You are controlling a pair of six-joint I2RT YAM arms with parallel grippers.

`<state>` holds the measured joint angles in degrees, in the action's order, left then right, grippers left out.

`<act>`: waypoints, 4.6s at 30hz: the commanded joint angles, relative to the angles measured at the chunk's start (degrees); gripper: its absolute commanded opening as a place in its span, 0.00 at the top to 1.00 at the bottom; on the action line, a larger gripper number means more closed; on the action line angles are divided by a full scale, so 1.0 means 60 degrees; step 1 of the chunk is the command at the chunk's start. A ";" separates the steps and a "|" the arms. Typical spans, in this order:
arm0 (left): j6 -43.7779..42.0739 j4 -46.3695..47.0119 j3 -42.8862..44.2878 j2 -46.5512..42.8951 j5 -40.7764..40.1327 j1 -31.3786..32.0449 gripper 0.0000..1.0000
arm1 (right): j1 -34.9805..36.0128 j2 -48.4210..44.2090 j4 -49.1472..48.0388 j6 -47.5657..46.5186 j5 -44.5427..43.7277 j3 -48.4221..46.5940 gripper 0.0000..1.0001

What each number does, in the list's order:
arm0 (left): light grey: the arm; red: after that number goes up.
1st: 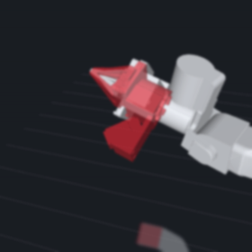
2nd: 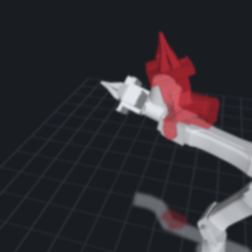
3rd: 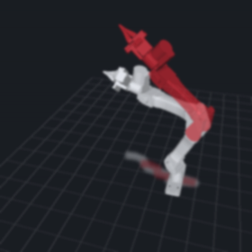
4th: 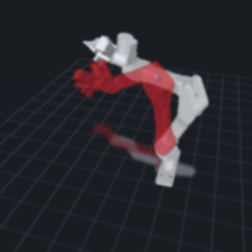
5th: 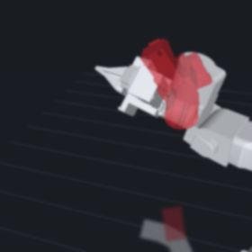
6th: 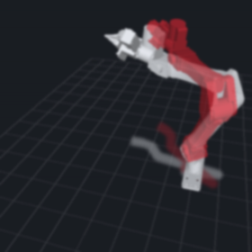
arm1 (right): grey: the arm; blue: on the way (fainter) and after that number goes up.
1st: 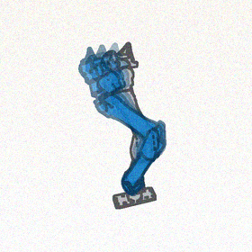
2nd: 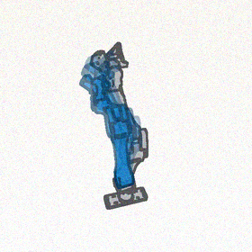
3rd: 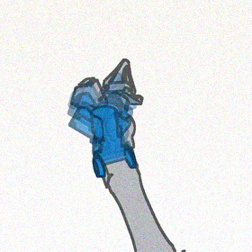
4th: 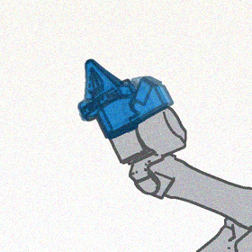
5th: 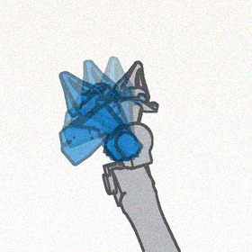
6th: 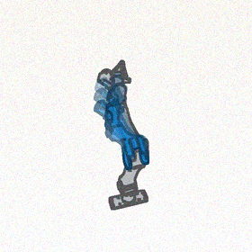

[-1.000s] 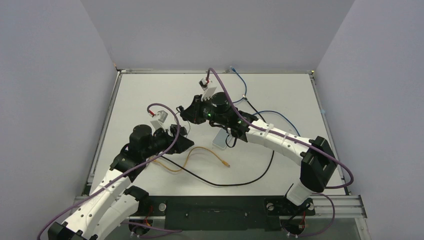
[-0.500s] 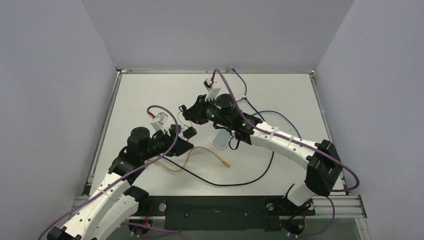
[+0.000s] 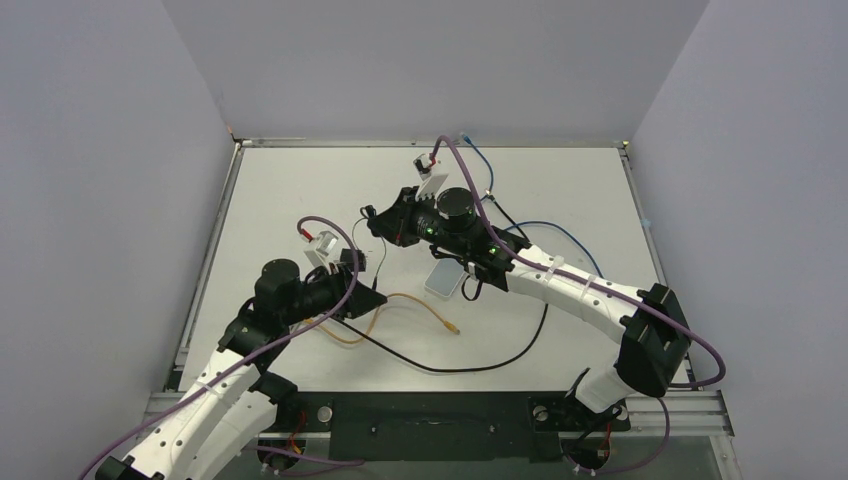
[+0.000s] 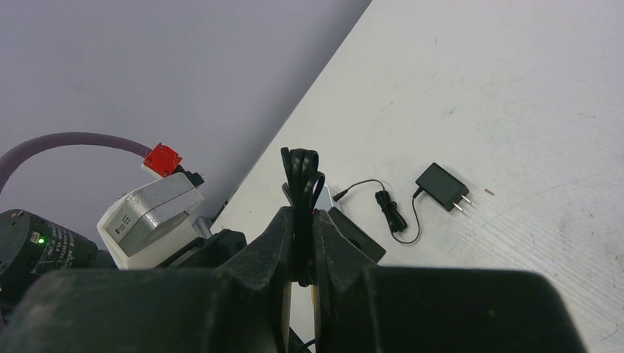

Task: Insert the plug into the switch port
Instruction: Pick up the power from the center of the board.

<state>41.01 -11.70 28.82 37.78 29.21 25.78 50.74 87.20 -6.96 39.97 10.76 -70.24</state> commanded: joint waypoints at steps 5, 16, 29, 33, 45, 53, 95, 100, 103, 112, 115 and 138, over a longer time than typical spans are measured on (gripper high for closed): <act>-0.0003 0.0801 0.0075 -0.0093 0.0353 -0.0049 0.68 | 0.0112 -0.0465 -0.0642 0.0134 -0.0065 0.0046 1.00; -0.0038 0.1009 0.0060 0.0019 0.0554 -0.0049 1.00 | 0.0127 -0.0429 -0.0636 0.0158 -0.0113 0.0067 1.00; 0.0095 0.0877 0.0372 0.0065 0.1146 -0.0049 1.00 | -0.0015 -0.1406 -0.0521 0.0108 -0.1000 0.1341 1.00; 0.0281 0.1248 0.0480 0.0503 0.1692 -0.0028 1.00 | -0.0008 -0.2471 -0.0408 0.0022 -0.1903 0.2390 1.00; 0.0034 0.3111 0.1063 0.3361 0.2063 0.1895 1.00 | 0.0392 -0.5725 0.0276 0.0870 -0.5392 0.5392 1.00; 0.0044 0.4203 0.2180 0.5799 0.2226 0.2626 1.00 | 0.0437 -0.8105 0.2350 0.1379 -0.8402 0.6492 1.00; 0.0742 0.5331 0.4064 1.0757 0.3663 0.3087 1.00 | -0.0334 -0.8184 0.5644 -0.2873 -0.4987 0.4942 0.40; 0.0551 0.4716 0.4057 1.0329 0.4005 0.3093 1.00 | -0.0144 -0.7335 0.6127 -0.4777 -0.2447 0.3985 0.42; 0.0243 0.3970 0.4076 0.9966 0.4106 0.3099 1.00 | 0.0473 -0.7113 0.6580 -0.5761 -0.2002 0.3612 0.44; -0.0433 0.2785 0.3842 0.9063 0.4289 0.3094 1.00 | 0.2014 -0.7997 0.6965 -0.9953 -0.1249 0.3972 0.45; -0.0584 0.2365 0.3763 0.8762 0.4279 0.3088 1.00 | 0.2133 -0.8046 0.7327 -1.0954 -0.1027 0.3886 0.44; -0.1310 0.0982 0.3694 0.8159 0.4764 0.3097 1.00 | 0.3005 -0.6473 0.7190 -1.3676 -0.1268 0.3877 0.58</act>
<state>35.07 -5.69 51.07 88.66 55.48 44.42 68.29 46.68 39.31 -39.94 4.10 -46.28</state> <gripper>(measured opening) 0.018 0.426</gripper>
